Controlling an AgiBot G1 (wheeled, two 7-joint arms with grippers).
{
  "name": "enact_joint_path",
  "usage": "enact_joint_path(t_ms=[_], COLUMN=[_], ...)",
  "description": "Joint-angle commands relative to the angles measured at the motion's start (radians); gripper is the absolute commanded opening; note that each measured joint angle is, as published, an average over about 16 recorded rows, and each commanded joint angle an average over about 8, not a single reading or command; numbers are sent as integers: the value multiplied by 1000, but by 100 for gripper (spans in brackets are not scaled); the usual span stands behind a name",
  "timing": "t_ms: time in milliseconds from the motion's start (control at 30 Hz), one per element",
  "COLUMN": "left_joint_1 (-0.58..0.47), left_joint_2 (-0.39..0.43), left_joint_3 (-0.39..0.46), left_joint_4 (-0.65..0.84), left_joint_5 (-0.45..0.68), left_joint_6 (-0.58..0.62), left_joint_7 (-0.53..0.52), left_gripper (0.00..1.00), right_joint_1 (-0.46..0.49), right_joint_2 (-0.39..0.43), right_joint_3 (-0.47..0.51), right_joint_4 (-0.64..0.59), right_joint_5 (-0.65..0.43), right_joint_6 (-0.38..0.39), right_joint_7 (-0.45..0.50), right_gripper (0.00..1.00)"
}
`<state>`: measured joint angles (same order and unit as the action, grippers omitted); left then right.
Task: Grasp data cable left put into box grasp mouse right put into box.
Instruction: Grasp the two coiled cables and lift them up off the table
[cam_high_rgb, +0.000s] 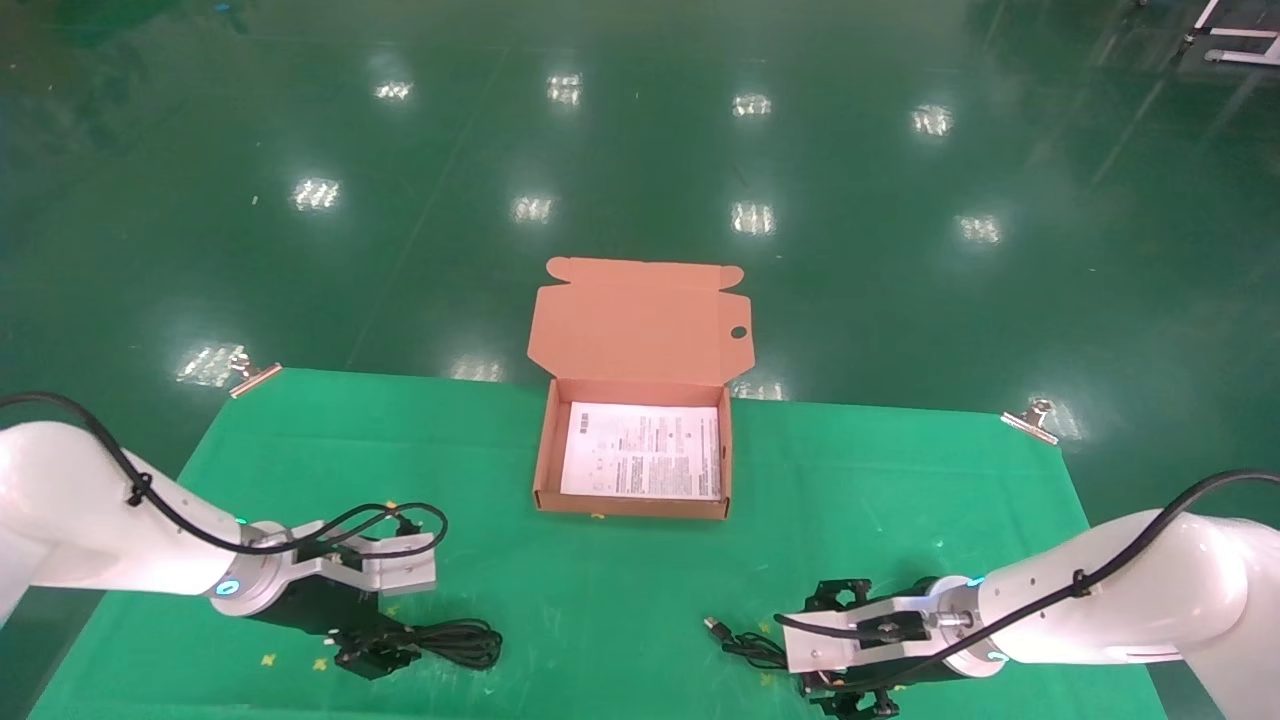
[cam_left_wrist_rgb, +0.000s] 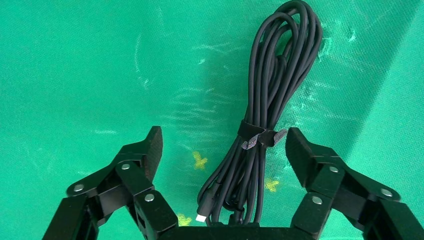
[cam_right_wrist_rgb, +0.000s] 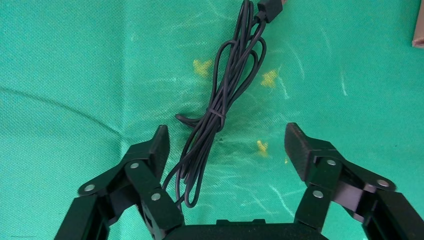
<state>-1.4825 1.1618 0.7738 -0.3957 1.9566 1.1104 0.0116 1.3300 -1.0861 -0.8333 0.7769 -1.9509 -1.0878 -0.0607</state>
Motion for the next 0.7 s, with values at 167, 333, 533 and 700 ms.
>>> enact_joint_path(t_ms=[167, 333, 533, 700], left_joint_1=[2, 2, 3, 3], left_joint_2=[-2, -3, -3, -4], left_joint_3=[0, 1, 1, 1], left_joint_4=[-6, -9, -11, -12], left_joint_5=[1, 1, 1, 1], left_joint_6=[2, 3, 4, 4], left_joint_7=[-1, -2, -2, -2], left_gripper=[0, 0, 0, 0], right_joint_1=[0, 0, 0, 0], right_joint_2=[2, 3, 4, 4], right_joint_3=[-1, -1, -2, -2], right_joint_4=[8, 11, 14, 15], right_joint_5=[-2, -2, -3, -3], right_joint_6=[-3, -4, -5, -5], right_joint_7=[0, -1, -1, -1], right_gripper=[0, 0, 0, 0])
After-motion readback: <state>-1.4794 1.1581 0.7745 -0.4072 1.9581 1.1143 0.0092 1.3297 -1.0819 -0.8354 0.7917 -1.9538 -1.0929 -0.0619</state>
